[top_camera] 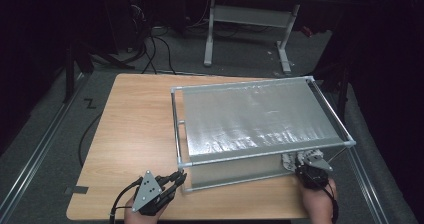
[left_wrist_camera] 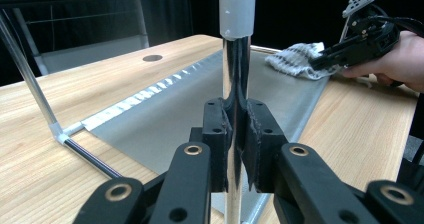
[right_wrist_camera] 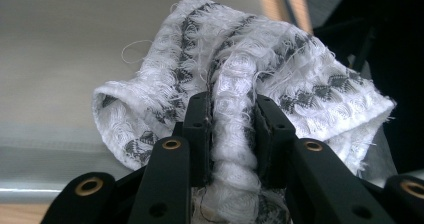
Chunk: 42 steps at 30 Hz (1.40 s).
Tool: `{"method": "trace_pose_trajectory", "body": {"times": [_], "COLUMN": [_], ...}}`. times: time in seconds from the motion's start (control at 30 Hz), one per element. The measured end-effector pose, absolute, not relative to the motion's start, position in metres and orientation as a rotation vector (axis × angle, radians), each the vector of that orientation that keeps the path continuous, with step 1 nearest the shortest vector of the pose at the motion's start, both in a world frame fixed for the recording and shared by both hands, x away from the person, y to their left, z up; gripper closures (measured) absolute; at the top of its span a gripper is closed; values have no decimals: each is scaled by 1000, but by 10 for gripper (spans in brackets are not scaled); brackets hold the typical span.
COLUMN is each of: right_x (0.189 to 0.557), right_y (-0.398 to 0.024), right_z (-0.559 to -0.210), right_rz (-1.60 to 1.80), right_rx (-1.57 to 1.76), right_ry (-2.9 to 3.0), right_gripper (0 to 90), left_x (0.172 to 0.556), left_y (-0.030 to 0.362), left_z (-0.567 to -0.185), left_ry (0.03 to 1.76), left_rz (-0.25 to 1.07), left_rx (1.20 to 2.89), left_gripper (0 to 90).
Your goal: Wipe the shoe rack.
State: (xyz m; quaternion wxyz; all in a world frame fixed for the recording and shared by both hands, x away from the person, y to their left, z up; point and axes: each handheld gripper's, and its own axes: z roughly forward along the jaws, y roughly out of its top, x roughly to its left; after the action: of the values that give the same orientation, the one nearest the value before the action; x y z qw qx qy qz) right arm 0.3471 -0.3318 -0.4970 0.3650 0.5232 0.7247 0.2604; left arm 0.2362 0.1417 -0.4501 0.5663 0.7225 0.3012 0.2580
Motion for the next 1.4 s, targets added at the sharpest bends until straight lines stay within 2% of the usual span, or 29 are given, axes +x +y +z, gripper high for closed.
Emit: {"method": "trace_pose_trajectory", "body": {"times": [0.23,0.53,1.4], "right_x": [349,351,327], "right_y": [-347,-338,-188], "right_z": [-499,-501,-503], "right_rz": [704,788,950], "right_rx": [1421,1462,1158], "right_ry": [1815,1860,2194], "right_gripper": [685,641,619], "left_x": [235,236,236], "left_y": [142,142,143], "left_z": [-451,-452,-453], "left_ry": [705,695,686], "left_rz": [614,611,610], "left_rx": [1703,1706,1705], "left_gripper": [810,809,805]}}
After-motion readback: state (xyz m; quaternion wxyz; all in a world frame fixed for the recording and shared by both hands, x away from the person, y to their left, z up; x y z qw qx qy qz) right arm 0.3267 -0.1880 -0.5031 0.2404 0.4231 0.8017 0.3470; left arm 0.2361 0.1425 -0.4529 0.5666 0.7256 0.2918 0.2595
